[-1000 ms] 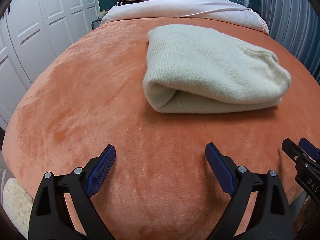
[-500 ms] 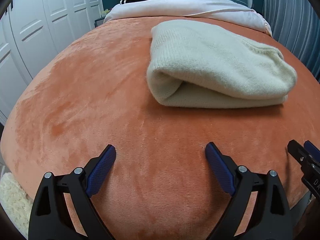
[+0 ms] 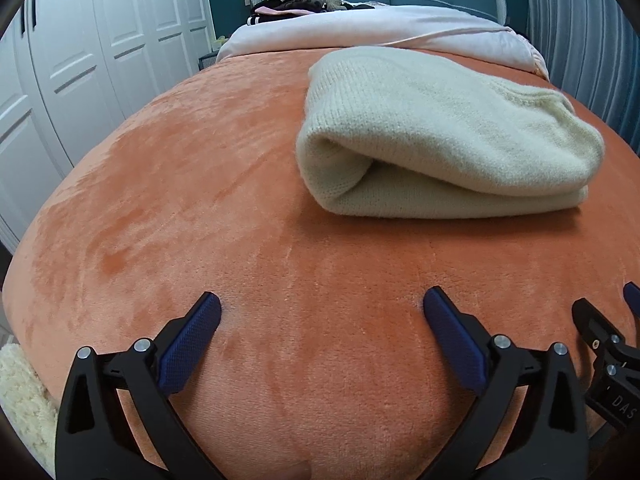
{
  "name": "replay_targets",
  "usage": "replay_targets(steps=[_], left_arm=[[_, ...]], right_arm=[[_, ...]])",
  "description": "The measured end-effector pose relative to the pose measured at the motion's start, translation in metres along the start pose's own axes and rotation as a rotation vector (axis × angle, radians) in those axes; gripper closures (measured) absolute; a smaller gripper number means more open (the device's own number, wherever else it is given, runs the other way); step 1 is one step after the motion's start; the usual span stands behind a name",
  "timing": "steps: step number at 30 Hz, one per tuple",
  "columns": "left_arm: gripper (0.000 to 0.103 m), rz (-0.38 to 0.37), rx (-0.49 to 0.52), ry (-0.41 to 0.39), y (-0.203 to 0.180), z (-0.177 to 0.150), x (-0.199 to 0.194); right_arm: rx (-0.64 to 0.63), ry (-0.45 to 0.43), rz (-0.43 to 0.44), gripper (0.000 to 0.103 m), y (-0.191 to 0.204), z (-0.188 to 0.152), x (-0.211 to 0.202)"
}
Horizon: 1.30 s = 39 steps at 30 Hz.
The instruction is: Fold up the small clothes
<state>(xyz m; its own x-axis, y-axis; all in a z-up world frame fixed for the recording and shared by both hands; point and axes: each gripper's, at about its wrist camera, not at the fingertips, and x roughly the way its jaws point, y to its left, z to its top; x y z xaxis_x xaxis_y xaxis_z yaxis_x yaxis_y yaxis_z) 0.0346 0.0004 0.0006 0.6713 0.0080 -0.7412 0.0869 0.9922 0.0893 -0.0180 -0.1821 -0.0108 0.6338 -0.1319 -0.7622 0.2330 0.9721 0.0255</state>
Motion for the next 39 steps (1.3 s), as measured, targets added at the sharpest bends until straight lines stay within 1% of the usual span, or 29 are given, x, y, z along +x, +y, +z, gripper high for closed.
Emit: replay_targets(steps=[3, 21, 22, 39], left_arm=[[0.005, -0.013, -0.014, 0.000, 0.002, 0.000, 0.001], [0.005, -0.013, -0.013, -0.005, 0.003, 0.000, 0.001], [0.005, -0.015, -0.015, -0.005, 0.003, -0.001, 0.001], [0.005, -0.007, -0.010, -0.007, 0.002, -0.001, 0.000]], right_arm=[[-0.004, -0.002, -0.008, 0.011, 0.002, -0.001, 0.000], [0.001, -0.003, -0.014, 0.010, 0.010, -0.007, -0.001], [0.002, -0.002, -0.016, 0.005, 0.010, -0.007, -0.001], [0.007, 0.003, -0.013, 0.005, 0.012, -0.008, -0.001]])
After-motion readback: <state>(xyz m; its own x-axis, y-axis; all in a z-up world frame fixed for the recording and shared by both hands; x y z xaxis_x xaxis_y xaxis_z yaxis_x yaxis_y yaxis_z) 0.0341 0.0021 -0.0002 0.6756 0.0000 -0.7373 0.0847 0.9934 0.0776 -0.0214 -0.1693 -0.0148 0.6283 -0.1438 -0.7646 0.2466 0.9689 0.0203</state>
